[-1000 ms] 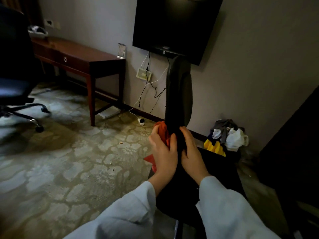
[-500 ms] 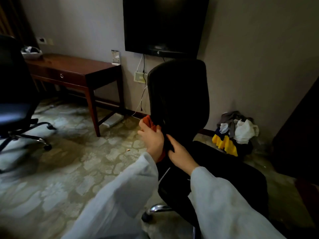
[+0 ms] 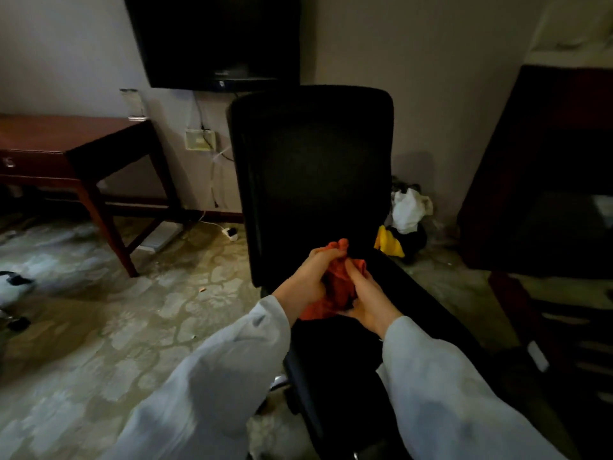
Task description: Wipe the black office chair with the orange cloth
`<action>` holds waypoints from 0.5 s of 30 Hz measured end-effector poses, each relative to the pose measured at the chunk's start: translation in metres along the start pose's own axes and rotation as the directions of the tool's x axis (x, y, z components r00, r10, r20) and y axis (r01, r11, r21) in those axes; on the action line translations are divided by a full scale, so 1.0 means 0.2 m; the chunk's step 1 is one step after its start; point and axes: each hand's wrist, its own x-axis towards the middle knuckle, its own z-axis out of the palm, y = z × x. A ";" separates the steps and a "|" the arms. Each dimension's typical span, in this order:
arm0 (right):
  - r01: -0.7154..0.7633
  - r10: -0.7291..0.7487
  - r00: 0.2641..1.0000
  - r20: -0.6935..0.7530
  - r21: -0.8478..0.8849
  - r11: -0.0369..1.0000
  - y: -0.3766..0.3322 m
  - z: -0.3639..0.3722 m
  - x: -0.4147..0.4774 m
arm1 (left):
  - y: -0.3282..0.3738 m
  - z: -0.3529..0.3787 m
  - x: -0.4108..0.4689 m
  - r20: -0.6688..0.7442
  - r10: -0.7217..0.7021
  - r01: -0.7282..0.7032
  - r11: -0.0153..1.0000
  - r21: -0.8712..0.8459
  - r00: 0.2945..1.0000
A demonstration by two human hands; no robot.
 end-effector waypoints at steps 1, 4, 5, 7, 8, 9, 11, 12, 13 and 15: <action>0.029 -0.029 0.998 -0.054 0.006 1.000 0.00 -0.10 -0.01 | -0.04 0.07 0.01 0.038 -0.028 0.027 0.999 0.040 0.999; 0.071 -0.064 0.984 -0.166 0.040 0.997 0.01 -0.44 -0.04 | -0.19 0.32 0.02 0.071 -0.085 0.065 0.966 0.248 0.994; 0.090 -0.076 0.976 -0.202 0.063 0.994 0.01 -0.56 -0.06 | -0.26 0.41 0.05 0.067 -0.118 0.086 0.929 0.359 0.991; 0.116 -0.098 0.951 -0.294 0.044 0.992 -0.01 -0.78 -0.11 | -0.38 0.56 0.09 0.063 -0.214 0.154 0.850 0.505 0.975; 0.110 -0.093 0.938 -0.333 0.035 0.993 -0.01 -0.88 -0.14 | -0.45 0.63 0.12 0.063 -0.260 0.186 0.821 0.540 0.964; 0.101 -0.079 0.929 -0.361 0.043 0.994 -0.02 -0.98 -0.16 | -0.52 0.70 0.16 0.091 -0.295 0.201 0.815 0.544 0.951; 0.082 -0.046 0.910 -0.411 0.070 0.994 -0.03 -1.17 -0.22 | -0.66 0.87 0.21 0.161 -0.347 0.222 0.829 0.513 0.924; 0.089 -0.038 0.894 -0.447 0.095 0.991 -0.04 -1.28 -0.26 | -0.74 0.97 0.24 0.192 -0.350 0.212 0.835 0.508 0.917; 0.103 -0.033 0.884 -0.467 0.124 0.987 -0.05 -1.34 -0.28 | -0.79 1.02 0.27 0.212 -0.336 0.193 0.842 0.504 0.918; 0.150 -0.036 0.867 -0.496 0.193 0.970 -0.07 -1.52 -0.36 | -0.92 1.19 0.30 0.266 -0.297 0.124 0.847 0.517 0.917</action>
